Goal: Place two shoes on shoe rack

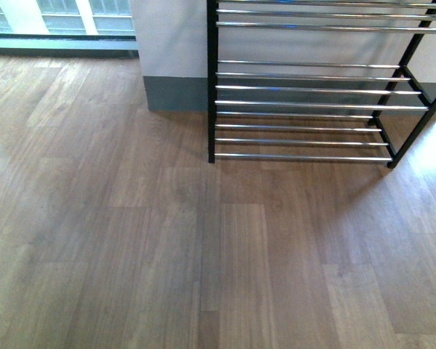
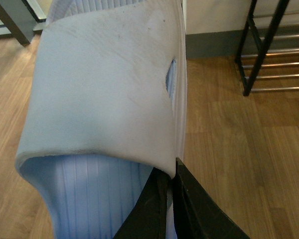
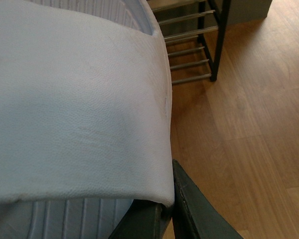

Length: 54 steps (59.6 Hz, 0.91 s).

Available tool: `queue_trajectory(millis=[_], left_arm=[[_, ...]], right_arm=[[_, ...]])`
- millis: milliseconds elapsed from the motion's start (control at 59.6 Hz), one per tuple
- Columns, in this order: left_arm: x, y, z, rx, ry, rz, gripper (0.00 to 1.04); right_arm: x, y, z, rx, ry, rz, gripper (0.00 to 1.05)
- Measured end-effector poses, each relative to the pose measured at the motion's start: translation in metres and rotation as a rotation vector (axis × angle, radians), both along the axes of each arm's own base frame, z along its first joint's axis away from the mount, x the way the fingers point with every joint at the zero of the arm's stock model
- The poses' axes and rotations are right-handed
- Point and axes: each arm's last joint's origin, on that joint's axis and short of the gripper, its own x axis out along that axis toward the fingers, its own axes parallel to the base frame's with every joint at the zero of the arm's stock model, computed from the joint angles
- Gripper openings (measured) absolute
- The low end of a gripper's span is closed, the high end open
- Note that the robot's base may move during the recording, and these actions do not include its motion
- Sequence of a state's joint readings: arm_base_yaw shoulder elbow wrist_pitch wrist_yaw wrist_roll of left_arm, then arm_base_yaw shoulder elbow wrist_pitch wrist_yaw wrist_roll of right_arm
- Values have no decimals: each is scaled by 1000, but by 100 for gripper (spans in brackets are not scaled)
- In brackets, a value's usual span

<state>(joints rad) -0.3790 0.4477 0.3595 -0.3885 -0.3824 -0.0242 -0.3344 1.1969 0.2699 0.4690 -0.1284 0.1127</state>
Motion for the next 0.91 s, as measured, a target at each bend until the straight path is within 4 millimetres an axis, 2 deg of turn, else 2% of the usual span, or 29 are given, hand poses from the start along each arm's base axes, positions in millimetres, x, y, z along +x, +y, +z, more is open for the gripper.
queue_trajectory(millis=[906], left_arm=[[0, 0, 0, 1, 3, -1, 2]], right_arm=[[0, 0, 0, 0, 0, 0, 1]])
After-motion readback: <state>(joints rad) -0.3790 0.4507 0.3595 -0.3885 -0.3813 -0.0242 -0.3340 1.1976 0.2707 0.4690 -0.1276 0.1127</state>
